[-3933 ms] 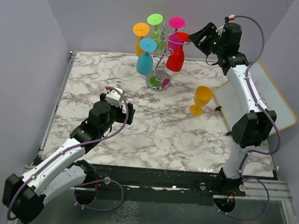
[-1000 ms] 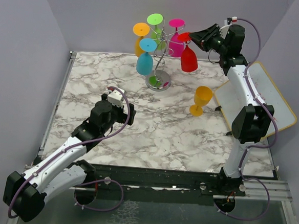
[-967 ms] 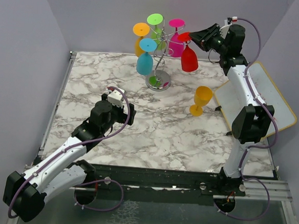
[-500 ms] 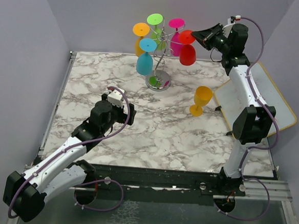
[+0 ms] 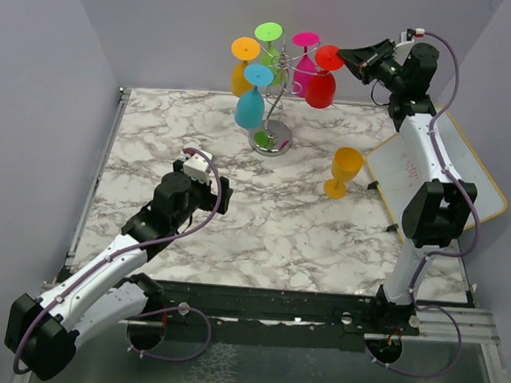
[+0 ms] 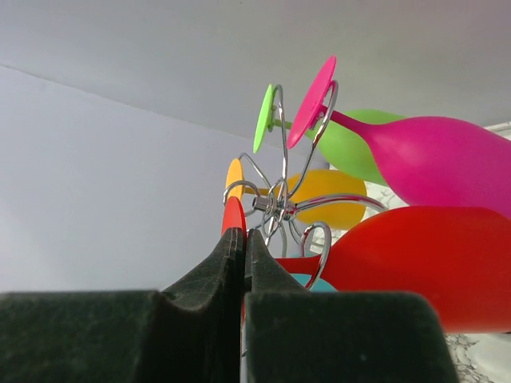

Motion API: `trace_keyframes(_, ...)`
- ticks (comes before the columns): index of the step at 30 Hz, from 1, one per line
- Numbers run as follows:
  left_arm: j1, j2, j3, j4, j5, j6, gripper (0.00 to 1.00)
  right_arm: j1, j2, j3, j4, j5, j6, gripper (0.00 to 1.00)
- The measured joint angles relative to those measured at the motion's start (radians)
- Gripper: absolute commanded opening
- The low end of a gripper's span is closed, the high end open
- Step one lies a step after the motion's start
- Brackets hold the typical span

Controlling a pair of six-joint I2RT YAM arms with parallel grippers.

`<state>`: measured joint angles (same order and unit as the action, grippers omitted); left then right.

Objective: Take the wine glass off the wine glass rack
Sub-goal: Pick up the wine glass from the wine rack.

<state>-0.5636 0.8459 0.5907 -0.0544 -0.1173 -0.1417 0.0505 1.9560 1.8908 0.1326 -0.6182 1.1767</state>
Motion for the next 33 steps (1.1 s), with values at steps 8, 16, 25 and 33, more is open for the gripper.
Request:
trace_keyframes(8, 0.0, -0.003, 0.0, 0.0, 0.0, 0.0, 0.99, -0.004, -0.017, -0.04, 0.036, -0.031, 0.052, 0.01)
trace_keyframes(16, 0.0, -0.003, 0.0, 0.0, 0.0, 0.0, 0.99, -0.004, -0.021, -0.058, 0.056, -0.057, 0.061, 0.01)
trace_keyframes(25, 0.0, -0.024, 0.0, 0.0, -0.008, 0.001, 0.99, -0.004, -0.045, -0.158, 0.088, -0.087, 0.061, 0.01)
trace_keyframes(33, 0.0, -0.028, 0.0, 0.0, -0.007, 0.001, 0.99, 0.002, -0.044, -0.142, 0.089, -0.106, 0.053, 0.01)
